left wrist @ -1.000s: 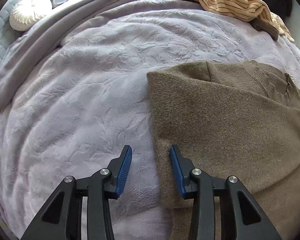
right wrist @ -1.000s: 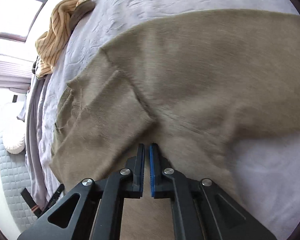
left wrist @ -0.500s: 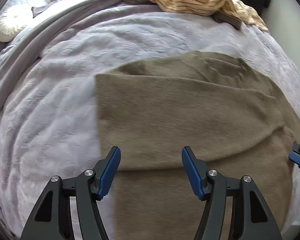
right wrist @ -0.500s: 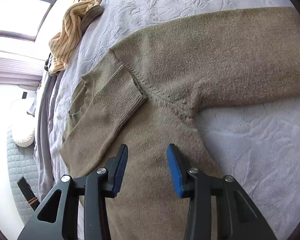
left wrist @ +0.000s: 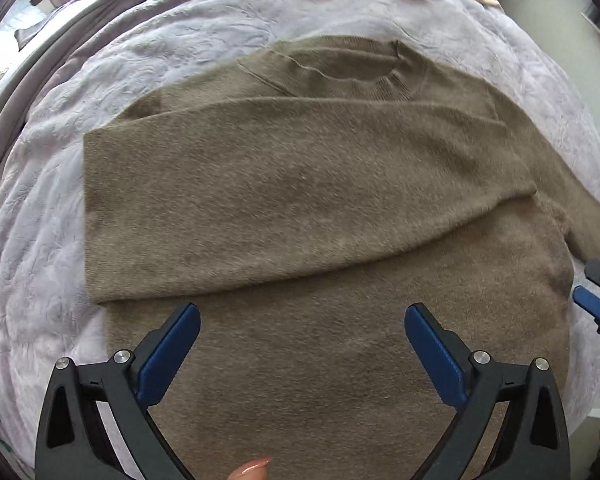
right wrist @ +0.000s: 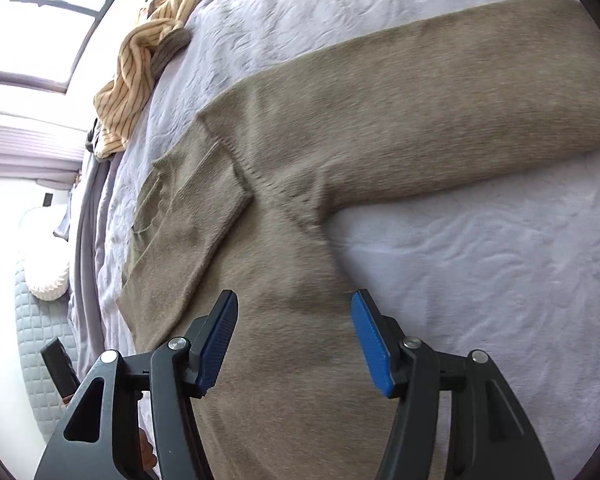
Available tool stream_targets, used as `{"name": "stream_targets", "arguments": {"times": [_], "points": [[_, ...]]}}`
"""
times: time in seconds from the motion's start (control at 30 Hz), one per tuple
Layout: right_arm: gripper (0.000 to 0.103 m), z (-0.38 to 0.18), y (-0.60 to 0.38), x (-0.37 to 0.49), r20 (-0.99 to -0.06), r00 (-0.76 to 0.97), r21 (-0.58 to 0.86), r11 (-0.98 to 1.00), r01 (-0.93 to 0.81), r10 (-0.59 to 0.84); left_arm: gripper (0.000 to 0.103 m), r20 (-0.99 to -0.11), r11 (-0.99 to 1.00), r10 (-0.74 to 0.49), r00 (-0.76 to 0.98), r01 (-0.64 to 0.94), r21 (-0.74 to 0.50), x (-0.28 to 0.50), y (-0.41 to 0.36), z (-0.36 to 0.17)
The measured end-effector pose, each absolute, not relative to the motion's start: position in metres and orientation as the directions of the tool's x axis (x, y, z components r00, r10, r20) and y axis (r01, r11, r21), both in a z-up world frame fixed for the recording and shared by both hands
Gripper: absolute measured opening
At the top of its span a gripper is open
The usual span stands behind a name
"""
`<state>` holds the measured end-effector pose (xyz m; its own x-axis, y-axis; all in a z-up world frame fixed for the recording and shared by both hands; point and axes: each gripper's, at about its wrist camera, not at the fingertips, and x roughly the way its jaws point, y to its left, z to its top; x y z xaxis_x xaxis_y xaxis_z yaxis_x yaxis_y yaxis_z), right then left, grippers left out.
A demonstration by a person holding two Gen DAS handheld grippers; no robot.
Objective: Fold small clothes
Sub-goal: 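Move the right gripper to the other sleeve of the sweater, then grasp the sleeve cuff nearest the right gripper and lift it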
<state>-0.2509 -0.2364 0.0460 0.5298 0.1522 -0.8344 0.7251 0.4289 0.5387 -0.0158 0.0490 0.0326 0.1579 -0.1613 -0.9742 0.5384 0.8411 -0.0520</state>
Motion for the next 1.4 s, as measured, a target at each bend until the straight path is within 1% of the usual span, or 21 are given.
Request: {"name": "stream_targets", "arguments": {"times": [0.1, 0.37, 0.93, 1.07, 1.2, 1.4], "points": [[0.063, 0.045, -0.247, -0.266, -0.836, 0.532, 0.538, 0.394, 0.745, 0.137, 0.102, -0.980, 0.830, -0.130, 0.148, 0.556, -0.026, -0.022, 0.038, 0.030], [0.064, 0.046, -0.275, -0.304, -0.844, 0.532, 0.525, 0.325, 0.787, 0.077, 0.102, -0.986, 0.809, -0.121, 0.118, 0.587, -0.029, -0.033, 0.019, 0.029], [0.065, 0.041, -0.323, -0.358, -0.823, 0.568, 0.556, 0.179, 0.812, -0.019, 0.102, -0.990, 0.763, -0.089, 0.112, 0.646, 0.004, -0.069, -0.034, 0.026], [0.065, 0.045, -0.337, -0.373, -0.805, 0.588, 0.575, 0.143, 0.806, -0.076, 0.102, -0.985, 0.760, -0.090, 0.148, 0.649, 0.028, -0.074, -0.042, 0.031], [0.065, 0.047, -0.355, -0.388, -0.789, 0.600, 0.590, 0.106, 0.800, -0.134, 0.102, -0.987, 0.767, -0.100, 0.130, 0.642, 0.007, -0.075, -0.046, 0.032], [0.065, 0.042, -0.385, -0.404, -0.730, 0.656, 0.667, 0.011, 0.745, -0.191, 0.102, -0.987, 0.755, -0.103, 0.122, 0.655, 0.002, -0.084, -0.059, 0.032]]}}
